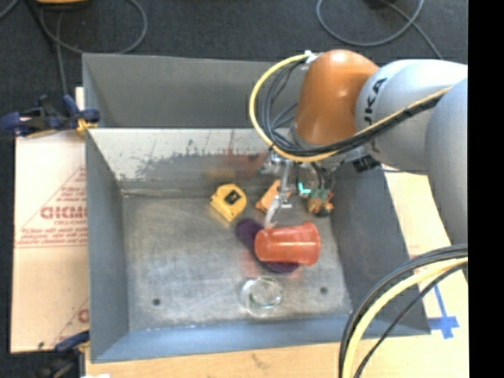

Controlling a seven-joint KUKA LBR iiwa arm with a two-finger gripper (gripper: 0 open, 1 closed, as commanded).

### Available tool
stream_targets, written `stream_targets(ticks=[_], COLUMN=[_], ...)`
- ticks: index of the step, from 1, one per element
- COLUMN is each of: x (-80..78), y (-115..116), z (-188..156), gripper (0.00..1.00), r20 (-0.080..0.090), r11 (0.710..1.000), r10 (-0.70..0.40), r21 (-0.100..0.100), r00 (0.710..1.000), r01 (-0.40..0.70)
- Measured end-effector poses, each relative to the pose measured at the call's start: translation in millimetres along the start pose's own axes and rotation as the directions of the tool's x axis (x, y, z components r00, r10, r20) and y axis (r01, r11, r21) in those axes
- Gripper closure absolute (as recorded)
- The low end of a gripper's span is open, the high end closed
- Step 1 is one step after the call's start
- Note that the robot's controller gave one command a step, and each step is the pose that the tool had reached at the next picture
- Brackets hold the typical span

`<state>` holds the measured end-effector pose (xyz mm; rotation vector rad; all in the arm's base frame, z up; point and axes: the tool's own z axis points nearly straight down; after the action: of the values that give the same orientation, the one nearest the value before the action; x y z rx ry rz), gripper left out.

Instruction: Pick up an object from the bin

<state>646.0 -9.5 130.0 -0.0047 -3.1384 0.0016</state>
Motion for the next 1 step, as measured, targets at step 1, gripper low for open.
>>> stream_targets(ticks=[1], x=[-2.0], y=[-0.1], z=[-4.8], gripper=[0.0], r20=[0.008], r11=[1.0], r10=[0.0], r21=[0.0], r00=[1.0], r01=[0.0])
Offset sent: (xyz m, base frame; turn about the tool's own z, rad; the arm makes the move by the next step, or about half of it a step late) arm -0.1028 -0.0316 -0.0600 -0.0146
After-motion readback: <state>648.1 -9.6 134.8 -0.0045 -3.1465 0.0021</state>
